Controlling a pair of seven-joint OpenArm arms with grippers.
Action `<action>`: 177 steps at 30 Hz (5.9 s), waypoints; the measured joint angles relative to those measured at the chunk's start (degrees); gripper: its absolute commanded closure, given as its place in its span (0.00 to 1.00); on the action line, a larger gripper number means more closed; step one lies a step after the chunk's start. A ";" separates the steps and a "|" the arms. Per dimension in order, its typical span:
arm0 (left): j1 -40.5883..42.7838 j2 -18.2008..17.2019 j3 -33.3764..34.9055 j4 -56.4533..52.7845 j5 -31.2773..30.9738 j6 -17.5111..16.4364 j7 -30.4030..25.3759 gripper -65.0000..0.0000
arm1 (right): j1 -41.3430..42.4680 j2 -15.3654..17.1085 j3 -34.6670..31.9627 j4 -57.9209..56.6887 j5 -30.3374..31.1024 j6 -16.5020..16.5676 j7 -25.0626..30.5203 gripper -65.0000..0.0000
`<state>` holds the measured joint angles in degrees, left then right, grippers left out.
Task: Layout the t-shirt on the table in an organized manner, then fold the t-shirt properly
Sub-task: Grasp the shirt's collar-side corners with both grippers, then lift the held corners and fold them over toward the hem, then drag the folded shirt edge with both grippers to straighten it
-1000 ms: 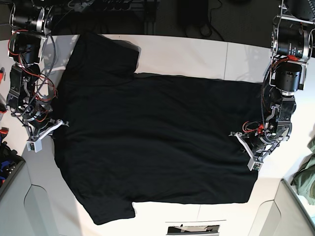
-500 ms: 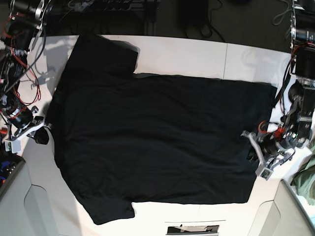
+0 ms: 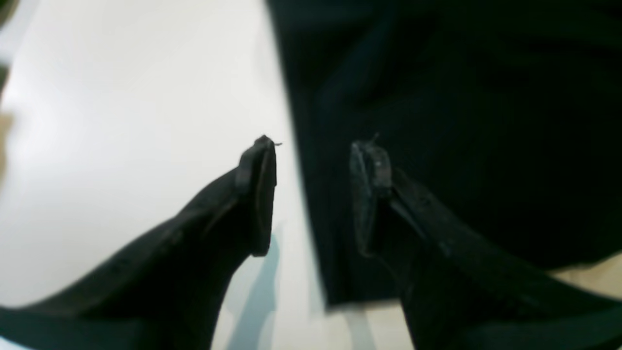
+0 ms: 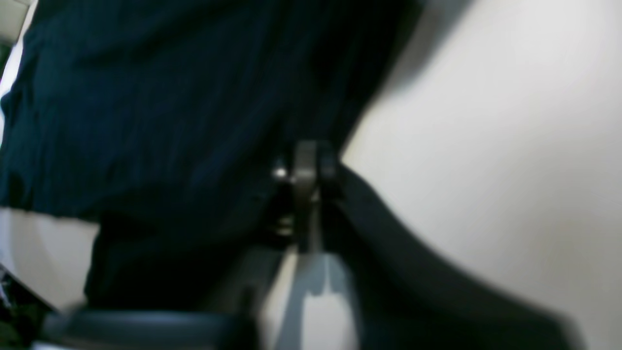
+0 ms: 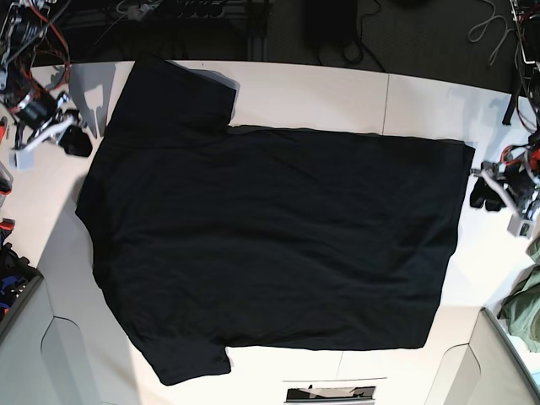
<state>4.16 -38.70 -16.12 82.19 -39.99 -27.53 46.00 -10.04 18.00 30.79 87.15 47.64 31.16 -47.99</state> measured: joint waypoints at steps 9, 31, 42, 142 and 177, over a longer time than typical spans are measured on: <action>4.52 0.35 -2.54 -0.17 -0.72 -0.50 -0.39 0.45 | -5.62 -3.02 0.13 0.24 3.21 0.87 -0.26 0.58; 4.55 5.55 -2.89 -7.87 1.31 -1.07 -6.82 0.45 | -8.07 -8.04 0.11 0.61 5.11 1.53 0.28 0.58; 4.50 8.24 -3.08 -7.93 0.81 -4.81 -7.08 0.46 | -8.39 -12.26 -0.11 0.76 5.53 1.92 0.59 0.58; -24.85 12.17 5.75 -29.46 10.95 -7.54 -19.06 0.59 | 29.92 -6.60 -5.53 -17.31 -20.46 -1.60 10.27 1.00; 0.28 7.93 8.98 -1.27 16.74 -11.52 -10.93 1.00 | 8.28 -4.07 -10.12 -5.42 -19.34 -1.22 8.52 1.00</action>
<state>4.45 -30.76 -7.14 80.93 -23.24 -39.05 35.07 -1.76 13.93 20.67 81.73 28.29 29.93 -39.46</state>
